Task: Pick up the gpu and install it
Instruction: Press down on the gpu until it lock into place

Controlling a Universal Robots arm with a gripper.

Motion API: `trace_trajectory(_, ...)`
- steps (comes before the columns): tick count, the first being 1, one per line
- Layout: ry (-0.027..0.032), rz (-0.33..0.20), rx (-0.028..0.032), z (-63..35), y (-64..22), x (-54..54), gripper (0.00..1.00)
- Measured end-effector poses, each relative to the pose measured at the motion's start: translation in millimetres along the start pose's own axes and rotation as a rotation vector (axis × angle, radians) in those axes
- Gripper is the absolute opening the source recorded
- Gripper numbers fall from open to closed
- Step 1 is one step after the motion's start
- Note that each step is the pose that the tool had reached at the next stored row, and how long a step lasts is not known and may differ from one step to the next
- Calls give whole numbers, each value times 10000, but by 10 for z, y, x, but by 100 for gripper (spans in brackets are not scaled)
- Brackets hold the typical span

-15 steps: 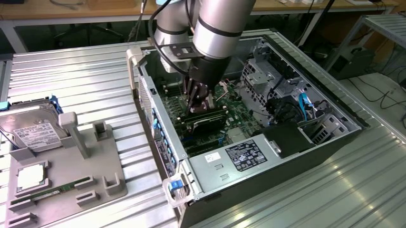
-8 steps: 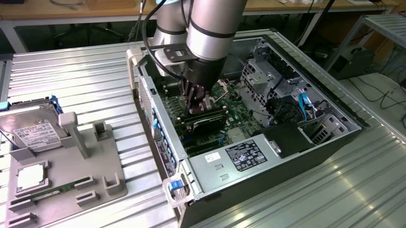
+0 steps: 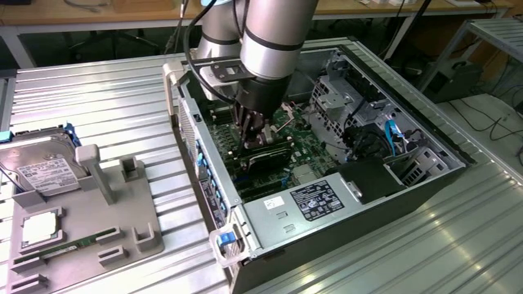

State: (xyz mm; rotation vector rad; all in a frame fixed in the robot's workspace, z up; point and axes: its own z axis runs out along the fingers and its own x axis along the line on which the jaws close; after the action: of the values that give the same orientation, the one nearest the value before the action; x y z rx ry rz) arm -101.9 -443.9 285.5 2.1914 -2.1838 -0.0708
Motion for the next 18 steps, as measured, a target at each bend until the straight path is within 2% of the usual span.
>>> trace_trajectory(3, 60, 4, 1, 0, -54, 6, 11)
trace_trajectory(7, 114, 7, 7, 17, -30, 12, 11)
trace_trajectory(16, 163, 10, 10, 157, -6, 13, 11)
trace_trajectory(18, 158, 11, 13, 178, -7, 12, 11)
